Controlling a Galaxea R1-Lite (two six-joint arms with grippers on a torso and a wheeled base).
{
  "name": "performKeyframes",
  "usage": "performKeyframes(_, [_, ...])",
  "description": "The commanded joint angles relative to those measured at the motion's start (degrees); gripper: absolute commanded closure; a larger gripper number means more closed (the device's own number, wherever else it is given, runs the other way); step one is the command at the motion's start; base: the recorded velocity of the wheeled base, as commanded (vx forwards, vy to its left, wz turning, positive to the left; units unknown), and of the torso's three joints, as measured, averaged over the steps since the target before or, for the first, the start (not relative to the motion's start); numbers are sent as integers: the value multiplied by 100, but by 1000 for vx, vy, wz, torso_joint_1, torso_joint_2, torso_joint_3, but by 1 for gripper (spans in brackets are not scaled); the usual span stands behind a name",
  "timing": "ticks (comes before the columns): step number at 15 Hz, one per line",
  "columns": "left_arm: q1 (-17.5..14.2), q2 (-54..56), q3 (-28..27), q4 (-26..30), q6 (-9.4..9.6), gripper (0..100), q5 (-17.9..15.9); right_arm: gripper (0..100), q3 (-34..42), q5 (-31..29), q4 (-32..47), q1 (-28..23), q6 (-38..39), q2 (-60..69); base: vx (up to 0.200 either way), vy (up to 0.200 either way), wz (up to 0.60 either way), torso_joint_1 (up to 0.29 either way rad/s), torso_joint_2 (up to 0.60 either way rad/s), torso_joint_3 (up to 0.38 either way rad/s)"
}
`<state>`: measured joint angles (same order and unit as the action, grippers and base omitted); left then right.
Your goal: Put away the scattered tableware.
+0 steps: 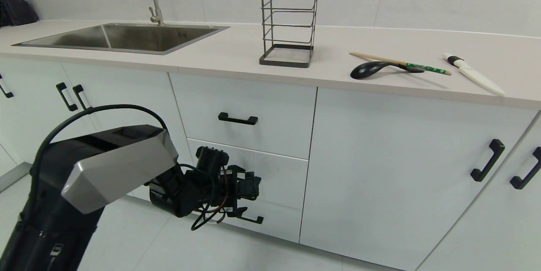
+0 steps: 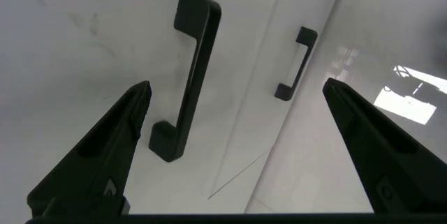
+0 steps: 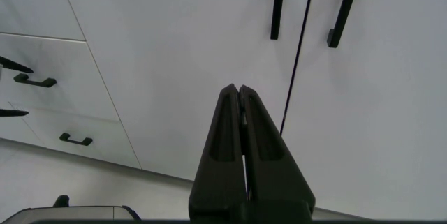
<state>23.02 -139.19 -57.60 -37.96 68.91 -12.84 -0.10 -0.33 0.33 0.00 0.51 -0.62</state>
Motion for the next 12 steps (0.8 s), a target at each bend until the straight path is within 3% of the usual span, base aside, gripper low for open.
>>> performKeyframes(1, [71, -258, -111, -1, -1, 0, 0, 100, -8, -2, 2, 0, 2, -8, 0, 0, 0, 0, 0, 0])
performKeyframes(8, [107, -451, -93, 43, -1, 0, 0, 100, 1, -2, 2, 0, 2, -8, 0, 0, 0, 0, 0, 0])
performKeyframes(12, [168, -345, 284, 26, 43, 0, 0, 100, 1, -2, 2, 0, 2, -8, 0, 0, 0, 0, 0, 0])
